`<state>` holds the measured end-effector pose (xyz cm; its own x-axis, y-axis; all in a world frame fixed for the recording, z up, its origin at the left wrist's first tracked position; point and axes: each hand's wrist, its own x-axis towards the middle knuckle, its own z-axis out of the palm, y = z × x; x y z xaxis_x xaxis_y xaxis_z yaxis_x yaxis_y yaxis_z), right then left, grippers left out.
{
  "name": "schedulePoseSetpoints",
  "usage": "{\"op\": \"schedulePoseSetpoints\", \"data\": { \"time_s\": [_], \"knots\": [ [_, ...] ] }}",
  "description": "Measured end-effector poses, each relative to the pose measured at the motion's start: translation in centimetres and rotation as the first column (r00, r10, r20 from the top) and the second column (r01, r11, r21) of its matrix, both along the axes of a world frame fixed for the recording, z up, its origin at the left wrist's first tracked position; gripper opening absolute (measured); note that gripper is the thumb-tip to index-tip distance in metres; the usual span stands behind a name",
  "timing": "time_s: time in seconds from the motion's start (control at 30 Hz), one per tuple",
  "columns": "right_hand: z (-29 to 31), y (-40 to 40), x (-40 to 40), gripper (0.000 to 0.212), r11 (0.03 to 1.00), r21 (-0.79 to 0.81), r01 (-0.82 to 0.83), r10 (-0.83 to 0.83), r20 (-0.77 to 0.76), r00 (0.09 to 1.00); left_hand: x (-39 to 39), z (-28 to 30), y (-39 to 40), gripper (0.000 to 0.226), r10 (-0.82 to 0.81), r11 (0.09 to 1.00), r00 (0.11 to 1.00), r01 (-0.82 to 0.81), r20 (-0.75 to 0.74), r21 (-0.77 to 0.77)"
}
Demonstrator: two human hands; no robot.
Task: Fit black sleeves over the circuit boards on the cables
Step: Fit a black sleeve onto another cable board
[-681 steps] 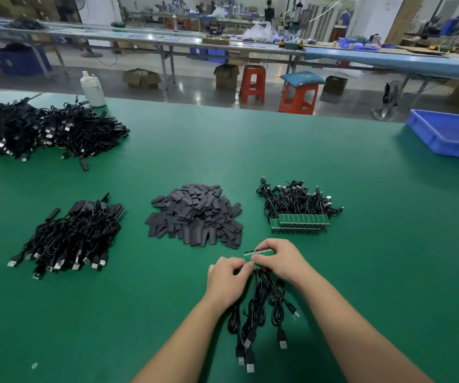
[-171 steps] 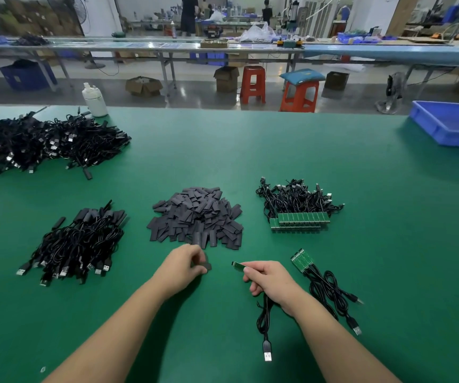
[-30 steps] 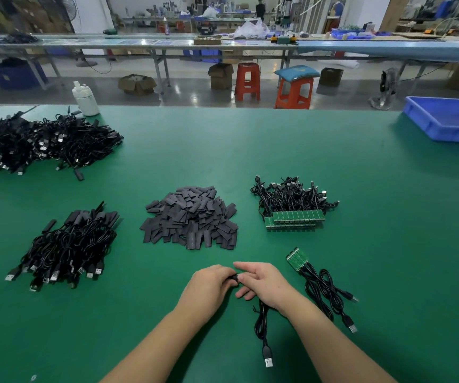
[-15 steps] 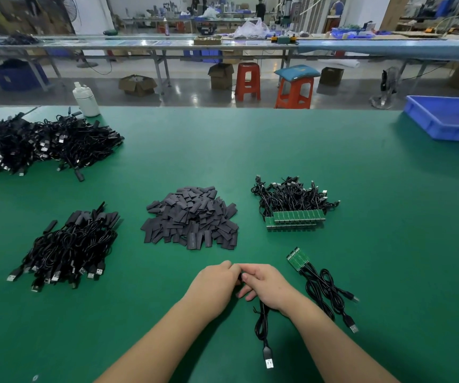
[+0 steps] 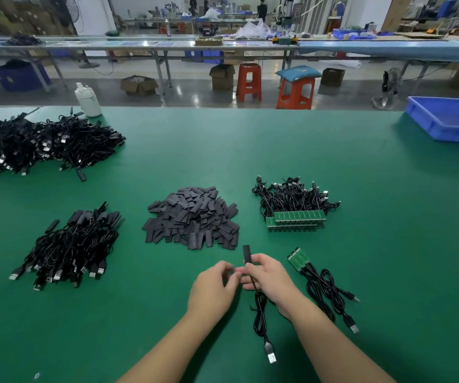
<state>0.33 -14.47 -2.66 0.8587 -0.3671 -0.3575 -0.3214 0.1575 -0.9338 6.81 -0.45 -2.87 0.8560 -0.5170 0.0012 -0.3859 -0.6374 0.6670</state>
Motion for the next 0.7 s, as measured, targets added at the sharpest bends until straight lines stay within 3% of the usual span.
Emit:
{"op": "schedulePoseSetpoints", "data": {
  "time_s": [0.1,0.17,0.3,0.43,0.7],
  "knots": [
    [0.2,-0.1,0.0,0.013,0.992,0.084,0.097,-0.1,0.023,0.995,-1.3,-0.1,0.3,0.036,-0.071,0.979,0.984,0.038,0.161,0.198],
    [0.2,-0.2,0.0,0.013,0.972,0.167,0.164,-0.175,0.055,0.983,-1.9,-0.2,0.1,0.043,-0.085,0.969,0.982,0.043,0.166,0.244],
    [0.1,-0.3,-0.1,0.015,0.953,0.216,0.212,-0.235,0.084,0.968,-2.8,-0.3,-0.5,0.035,-0.084,0.98,0.996,0.076,0.039,0.183],
    [-0.2,-0.2,-0.1,0.012,0.963,0.176,0.204,-0.22,0.078,0.972,-3.8,-0.2,-1.1,0.027,-0.093,0.979,0.995,0.086,0.025,0.182],
    [-0.8,0.0,0.0,0.018,0.987,0.051,0.153,-0.157,0.083,0.984,-0.2,1.8,0.4,0.013,0.093,0.996,0.993,-0.092,-0.072,0.013]
  ]
}}
